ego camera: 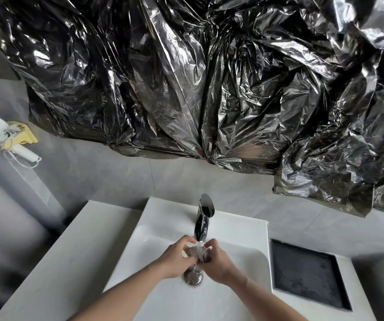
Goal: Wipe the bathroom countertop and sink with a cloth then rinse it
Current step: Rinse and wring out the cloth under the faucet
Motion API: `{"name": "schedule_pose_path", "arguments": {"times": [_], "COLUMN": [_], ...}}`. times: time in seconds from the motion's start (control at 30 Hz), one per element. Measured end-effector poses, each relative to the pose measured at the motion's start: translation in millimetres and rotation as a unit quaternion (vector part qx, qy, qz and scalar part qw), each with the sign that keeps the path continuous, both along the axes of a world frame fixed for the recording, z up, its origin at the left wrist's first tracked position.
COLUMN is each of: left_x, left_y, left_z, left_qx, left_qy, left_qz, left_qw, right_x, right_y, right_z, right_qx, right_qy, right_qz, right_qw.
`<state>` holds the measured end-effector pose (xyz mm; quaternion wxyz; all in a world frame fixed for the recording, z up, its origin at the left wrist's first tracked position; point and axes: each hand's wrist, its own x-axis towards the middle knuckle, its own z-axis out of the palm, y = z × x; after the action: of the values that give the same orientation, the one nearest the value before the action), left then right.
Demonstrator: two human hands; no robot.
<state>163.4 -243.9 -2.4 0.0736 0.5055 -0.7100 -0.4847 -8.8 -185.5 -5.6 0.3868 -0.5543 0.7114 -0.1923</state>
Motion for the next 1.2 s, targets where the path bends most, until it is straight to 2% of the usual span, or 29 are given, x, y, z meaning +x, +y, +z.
{"name": "schedule_pose_path", "arguments": {"times": [0.07, 0.17, 0.37, 0.47, 0.63, 1.0, 1.1, 1.2], "left_x": [4, 9, 5, 2, 2, 12, 13, 14], "left_y": [1, -1, 2, 1, 1, 6, 8, 10], "left_z": [-7, -14, -2, -1, -5, -12, -8, -3], "left_qx": [-0.023, -0.075, -0.114, -0.115, -0.107, -0.141, -0.140, -0.111], "left_qy": [0.014, -0.016, -0.062, -0.068, -0.050, -0.128, -0.145, -0.138], "left_qz": [0.018, 0.052, 0.122, 0.110, 0.081, 0.106, 0.111, 0.094], "left_qw": [0.999, 0.996, 0.984, 0.985, 0.990, 0.976, 0.973, 0.980], "right_x": [-3, -1, 1, 3, 4, 2, 1, 8], "right_y": [0, 5, 10, 9, 3, 2, 3, 3], "right_z": [-4, -2, -4, 4, 5, 9, 12, 14], "right_qx": [0.001, -0.017, -0.075, -0.070, -0.061, -0.106, -0.111, -0.097], "right_qy": [-0.015, -0.022, -0.037, -0.045, -0.149, -0.031, -0.029, -0.087], "right_qz": [-0.005, -0.001, -0.010, -0.027, -0.097, -0.069, -0.068, -0.064], "right_qw": [1.000, 1.000, 0.996, 0.996, 0.982, 0.991, 0.991, 0.989]}}
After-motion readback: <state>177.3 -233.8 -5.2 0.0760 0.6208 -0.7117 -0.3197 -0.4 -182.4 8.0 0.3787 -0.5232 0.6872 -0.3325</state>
